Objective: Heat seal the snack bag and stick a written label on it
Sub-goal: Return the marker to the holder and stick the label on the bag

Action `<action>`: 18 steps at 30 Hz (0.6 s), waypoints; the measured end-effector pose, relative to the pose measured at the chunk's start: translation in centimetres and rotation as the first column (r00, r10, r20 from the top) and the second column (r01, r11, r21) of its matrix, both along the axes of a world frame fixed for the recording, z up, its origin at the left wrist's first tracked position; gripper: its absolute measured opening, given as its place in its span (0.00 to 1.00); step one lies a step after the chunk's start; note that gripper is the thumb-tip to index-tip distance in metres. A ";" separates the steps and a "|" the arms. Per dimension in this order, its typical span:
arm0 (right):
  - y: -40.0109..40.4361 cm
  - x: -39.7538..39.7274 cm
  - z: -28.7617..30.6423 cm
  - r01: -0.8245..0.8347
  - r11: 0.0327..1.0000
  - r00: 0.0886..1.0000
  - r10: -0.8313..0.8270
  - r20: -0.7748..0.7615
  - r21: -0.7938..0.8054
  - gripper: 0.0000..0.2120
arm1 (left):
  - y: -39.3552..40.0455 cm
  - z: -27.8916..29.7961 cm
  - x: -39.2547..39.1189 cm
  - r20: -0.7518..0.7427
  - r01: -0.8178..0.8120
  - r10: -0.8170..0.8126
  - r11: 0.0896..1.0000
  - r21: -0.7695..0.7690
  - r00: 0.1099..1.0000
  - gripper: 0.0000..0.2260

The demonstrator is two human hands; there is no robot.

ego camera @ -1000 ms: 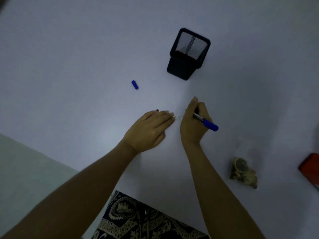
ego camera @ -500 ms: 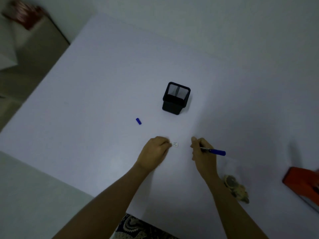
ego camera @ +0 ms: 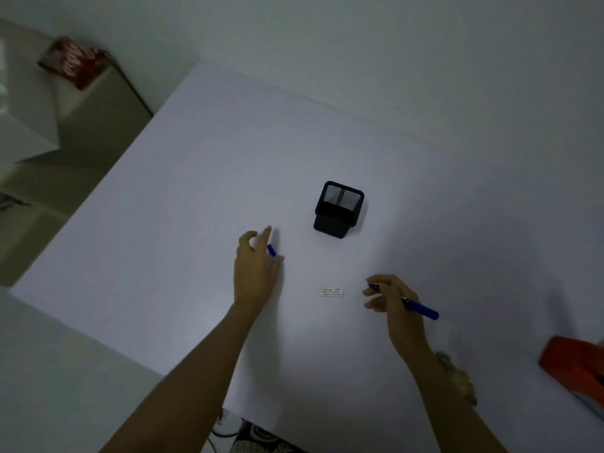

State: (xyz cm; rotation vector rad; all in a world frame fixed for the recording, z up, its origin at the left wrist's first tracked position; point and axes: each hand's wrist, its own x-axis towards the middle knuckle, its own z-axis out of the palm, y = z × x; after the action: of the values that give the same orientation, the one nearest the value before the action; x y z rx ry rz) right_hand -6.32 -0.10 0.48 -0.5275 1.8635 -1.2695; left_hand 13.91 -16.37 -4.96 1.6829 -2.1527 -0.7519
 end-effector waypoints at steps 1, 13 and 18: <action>-0.2 -0.2 0.2 -0.009 1.000 1.000 0.009 0.012 0.004 0.10 | -0.4 -0.2 0.3 0.025 0.015 -0.015 1.000 0.019 1.000 0.23; -4.5 1.3 6.7 -0.087 0.989 0.936 0.122 0.331 -0.119 0.06 | 0.3 9.2 -2.8 -0.517 -0.024 0.428 0.787 0.617 0.741 0.11; -5.8 2.6 10.5 -0.127 0.962 0.919 0.205 0.336 -0.242 0.07 | 1.1 13.8 -3.3 -0.569 0.147 0.685 0.572 0.807 0.456 0.13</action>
State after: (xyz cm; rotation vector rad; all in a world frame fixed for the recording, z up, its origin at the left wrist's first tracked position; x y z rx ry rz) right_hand -3.73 -5.88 11.03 -0.5176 1.3579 -1.3580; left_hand 10.58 -15.25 8.82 1.3620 -0.7033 -2.0717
